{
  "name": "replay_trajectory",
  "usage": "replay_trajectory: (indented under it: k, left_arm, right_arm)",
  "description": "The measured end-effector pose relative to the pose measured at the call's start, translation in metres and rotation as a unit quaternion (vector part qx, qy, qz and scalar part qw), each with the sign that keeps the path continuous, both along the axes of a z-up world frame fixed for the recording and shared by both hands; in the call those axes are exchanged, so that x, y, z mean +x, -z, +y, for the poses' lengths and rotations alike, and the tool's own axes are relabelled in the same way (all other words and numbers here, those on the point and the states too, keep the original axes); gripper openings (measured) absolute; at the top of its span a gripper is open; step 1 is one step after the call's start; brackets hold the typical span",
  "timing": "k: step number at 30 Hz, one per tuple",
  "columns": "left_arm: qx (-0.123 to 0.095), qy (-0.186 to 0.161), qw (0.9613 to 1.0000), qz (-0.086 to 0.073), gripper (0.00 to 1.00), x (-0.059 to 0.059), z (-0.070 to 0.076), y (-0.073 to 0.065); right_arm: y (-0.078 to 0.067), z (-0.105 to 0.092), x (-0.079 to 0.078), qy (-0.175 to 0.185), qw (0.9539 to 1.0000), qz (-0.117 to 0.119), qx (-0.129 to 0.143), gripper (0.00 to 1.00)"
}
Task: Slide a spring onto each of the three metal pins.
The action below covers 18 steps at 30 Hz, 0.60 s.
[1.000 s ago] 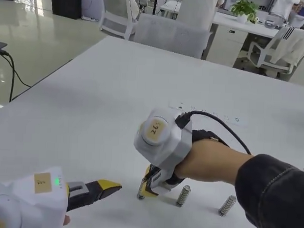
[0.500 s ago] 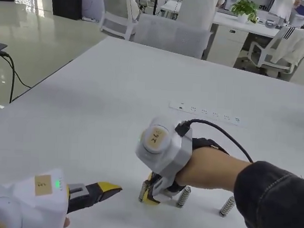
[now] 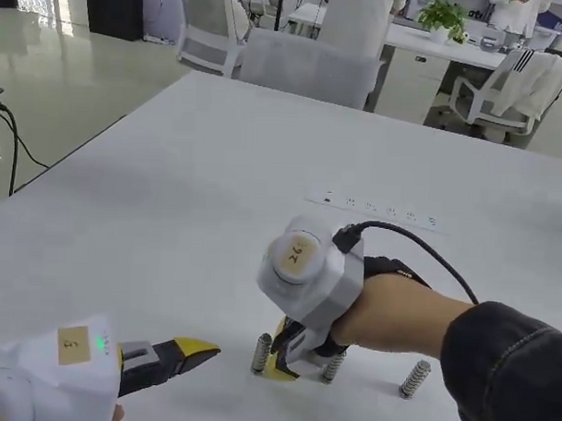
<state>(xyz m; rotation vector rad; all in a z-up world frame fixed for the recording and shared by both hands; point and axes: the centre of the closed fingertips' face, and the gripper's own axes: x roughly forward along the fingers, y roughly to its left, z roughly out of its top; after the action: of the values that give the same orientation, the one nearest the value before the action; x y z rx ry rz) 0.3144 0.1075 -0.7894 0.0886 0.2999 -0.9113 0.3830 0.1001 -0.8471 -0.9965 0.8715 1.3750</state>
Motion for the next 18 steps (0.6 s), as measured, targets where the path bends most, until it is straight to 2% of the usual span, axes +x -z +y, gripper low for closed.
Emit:
replay_trajectory:
  k: [6, 18]
  left_arm:
    - [0.001, 0.001, 1.0000, -0.001, 0.65, 0.000, -0.001, -0.001]
    - [0.003, 0.004, 1.0000, -0.003, 0.65, 0.000, -0.003, -0.001]
  right_arm:
    - [-0.006, -0.003, -0.006, 0.013, 0.9997, 0.008, 0.018, 0.14]
    - [-0.015, -0.014, -0.019, 0.030, 0.9986, 0.003, 0.043, 0.17]
